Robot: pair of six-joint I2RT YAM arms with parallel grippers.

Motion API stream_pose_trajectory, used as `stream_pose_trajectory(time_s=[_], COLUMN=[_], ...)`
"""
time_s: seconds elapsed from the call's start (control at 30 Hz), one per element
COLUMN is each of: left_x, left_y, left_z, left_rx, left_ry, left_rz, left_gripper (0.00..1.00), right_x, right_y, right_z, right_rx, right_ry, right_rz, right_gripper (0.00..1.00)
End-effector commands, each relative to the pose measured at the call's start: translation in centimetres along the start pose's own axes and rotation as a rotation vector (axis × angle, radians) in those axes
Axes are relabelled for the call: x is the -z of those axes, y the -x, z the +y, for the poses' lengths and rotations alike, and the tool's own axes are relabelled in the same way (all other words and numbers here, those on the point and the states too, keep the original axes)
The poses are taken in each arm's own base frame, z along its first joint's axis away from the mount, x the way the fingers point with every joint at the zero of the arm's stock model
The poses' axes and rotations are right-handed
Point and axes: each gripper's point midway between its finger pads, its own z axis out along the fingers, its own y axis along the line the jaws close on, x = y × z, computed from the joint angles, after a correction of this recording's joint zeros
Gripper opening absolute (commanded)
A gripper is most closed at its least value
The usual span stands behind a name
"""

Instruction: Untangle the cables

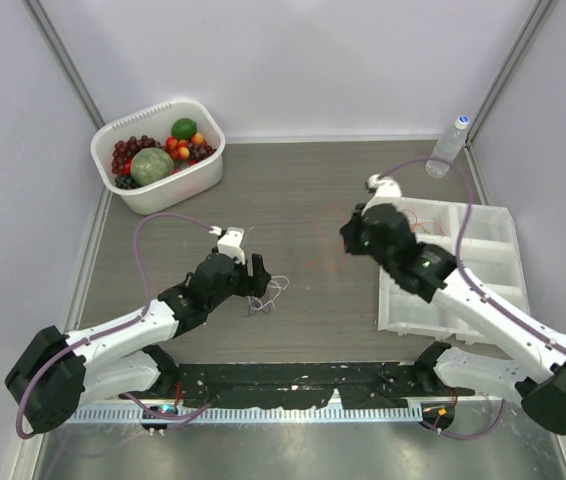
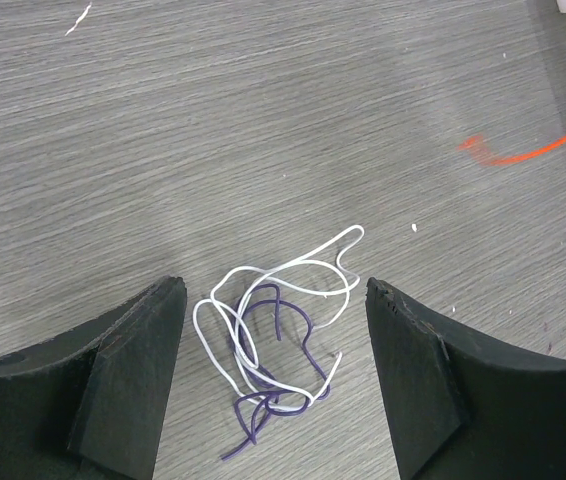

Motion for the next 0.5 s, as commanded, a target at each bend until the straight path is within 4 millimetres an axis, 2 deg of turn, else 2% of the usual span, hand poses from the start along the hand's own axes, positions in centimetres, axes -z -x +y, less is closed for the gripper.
stream_pose_trajectory(time_s=[0.0, 0.03, 0.07, 0.2, 0.37, 0.47], left_x=[-0.1, -0.1, 0.0, 0.1, 0.2, 0.3], left_y=[2.4, 2.3, 2.3, 2.4, 2.5, 2.5], left_z=[-0.7, -0.7, -0.7, -0.8, -0.8, -0.8], left_rx=[0.001, 0.001, 0.003, 0.003, 0.004, 0.007], left_ry=[-0.008, -0.008, -0.007, -0.014, -0.016, -0.019], left_rz=[-0.075, -0.073, -0.075, -0.077, -0.081, -0.083], left_gripper=[0.76, 0.76, 0.76, 0.76, 0.76, 0.76], right_x=[1.1, 1.6, 1.9, 2.3, 1.1, 0.3], right_y=[3.2, 4.0, 5.2, 8.0, 9.1, 8.8], right_z=[-4.0, -3.6, -4.2, -6.5, -11.4, -13.6], right_rx=[-0.258, -0.292, -0.328, -0.366, -0.494, -0.55], right_ry=[-0.015, 0.04, 0.048, 0.007, -0.112, -0.167], right_rz=[0.025, 0.035, 0.022, -0.021, -0.036, -0.047], right_gripper=[0.01, 0.01, 0.01, 0.01, 0.01, 0.01])
